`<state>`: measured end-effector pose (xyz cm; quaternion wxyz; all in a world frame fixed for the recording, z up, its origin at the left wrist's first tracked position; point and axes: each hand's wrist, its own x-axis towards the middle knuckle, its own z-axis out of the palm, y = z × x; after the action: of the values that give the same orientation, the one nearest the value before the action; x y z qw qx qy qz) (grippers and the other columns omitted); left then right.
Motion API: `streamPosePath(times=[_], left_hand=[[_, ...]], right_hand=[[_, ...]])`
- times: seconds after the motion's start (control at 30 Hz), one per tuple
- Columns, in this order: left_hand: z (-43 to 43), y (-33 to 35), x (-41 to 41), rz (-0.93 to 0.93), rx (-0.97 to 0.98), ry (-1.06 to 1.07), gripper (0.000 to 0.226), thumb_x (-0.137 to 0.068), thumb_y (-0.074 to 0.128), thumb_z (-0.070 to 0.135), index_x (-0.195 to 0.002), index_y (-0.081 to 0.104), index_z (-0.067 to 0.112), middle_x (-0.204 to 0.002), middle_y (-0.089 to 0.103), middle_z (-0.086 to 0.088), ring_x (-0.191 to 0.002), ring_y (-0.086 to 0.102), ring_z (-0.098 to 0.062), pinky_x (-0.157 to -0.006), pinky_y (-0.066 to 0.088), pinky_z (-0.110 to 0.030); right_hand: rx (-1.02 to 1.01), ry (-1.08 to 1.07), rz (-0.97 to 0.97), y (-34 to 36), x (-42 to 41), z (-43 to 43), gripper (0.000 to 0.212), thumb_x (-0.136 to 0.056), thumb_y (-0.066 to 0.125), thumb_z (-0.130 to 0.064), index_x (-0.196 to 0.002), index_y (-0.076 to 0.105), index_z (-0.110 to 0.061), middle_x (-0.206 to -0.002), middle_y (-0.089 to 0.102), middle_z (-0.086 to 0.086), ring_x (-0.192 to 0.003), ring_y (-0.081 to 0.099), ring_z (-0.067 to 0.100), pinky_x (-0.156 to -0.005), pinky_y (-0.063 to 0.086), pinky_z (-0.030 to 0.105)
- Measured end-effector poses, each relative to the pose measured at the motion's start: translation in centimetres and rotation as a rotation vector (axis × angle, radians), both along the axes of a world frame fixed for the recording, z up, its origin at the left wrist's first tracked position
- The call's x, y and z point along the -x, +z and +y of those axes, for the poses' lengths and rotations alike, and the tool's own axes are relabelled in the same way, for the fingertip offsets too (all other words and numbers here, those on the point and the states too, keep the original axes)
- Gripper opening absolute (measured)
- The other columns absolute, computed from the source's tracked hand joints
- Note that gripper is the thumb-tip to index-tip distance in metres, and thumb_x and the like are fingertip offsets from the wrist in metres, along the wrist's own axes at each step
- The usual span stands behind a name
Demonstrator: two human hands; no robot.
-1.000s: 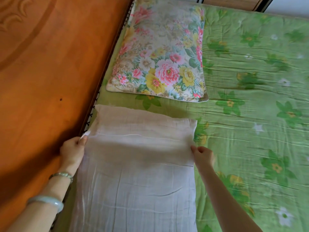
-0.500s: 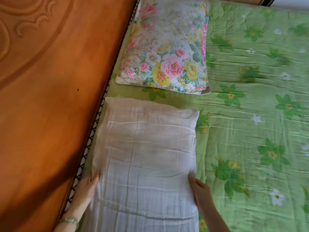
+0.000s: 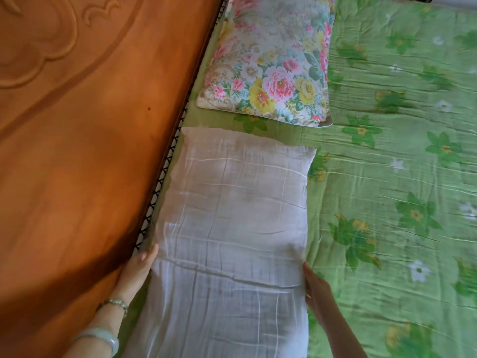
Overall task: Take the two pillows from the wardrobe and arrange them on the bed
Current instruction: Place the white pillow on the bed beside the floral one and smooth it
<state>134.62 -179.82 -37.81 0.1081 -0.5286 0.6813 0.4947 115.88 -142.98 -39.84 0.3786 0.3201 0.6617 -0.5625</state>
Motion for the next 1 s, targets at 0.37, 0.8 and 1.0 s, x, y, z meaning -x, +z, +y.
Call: streamPosePath(times=[0.37, 0.8, 1.0], left_hand=[[1.8, -1.9, -6.5, 0.08, 0.252, 0.118, 0.04, -0.099, 0.053, 0.017, -0.06, 0.049, 0.013, -0.058, 0.049, -0.002, -0.058, 0.047, -0.02, -0.05, 0.03, -0.012], [6.0, -1.7, -15.5, 0.002, 0.173, 0.044, 0.038, -0.097, 0.057, 0.023, -0.073, 0.062, -0.005, -0.064, 0.062, -0.028, -0.056, 0.059, -0.034, -0.052, 0.046, -0.043], [5.6, -1.2, -15.7, -0.085, 0.107, 0.056, 0.033, -0.101, 0.046, 0.032, -0.091, 0.064, 0.007, -0.087, 0.065, -0.011, -0.077, 0.058, -0.025, -0.07, 0.042, -0.034]], right_hand=[[-0.368, 0.403, 0.282, 0.8, -7.0, 0.2, 0.047, -0.082, 0.073, -0.029, -0.042, 0.054, -0.013, -0.038, 0.042, -0.008, -0.043, 0.036, 0.01, -0.046, 0.027, 0.027], [-0.148, 0.343, 0.025, 0.5, -16.0, 5.8, 0.021, -0.085, 0.071, -0.019, -0.093, 0.074, 0.0, -0.077, 0.074, 0.006, -0.077, 0.068, 0.02, -0.075, 0.055, 0.028], [-0.274, 0.457, 0.055, -0.6, -16.2, 3.8, 0.037, -0.09, 0.064, -0.025, -0.078, 0.068, 0.009, -0.07, 0.059, 0.014, -0.068, 0.054, 0.021, -0.063, 0.04, 0.032]])
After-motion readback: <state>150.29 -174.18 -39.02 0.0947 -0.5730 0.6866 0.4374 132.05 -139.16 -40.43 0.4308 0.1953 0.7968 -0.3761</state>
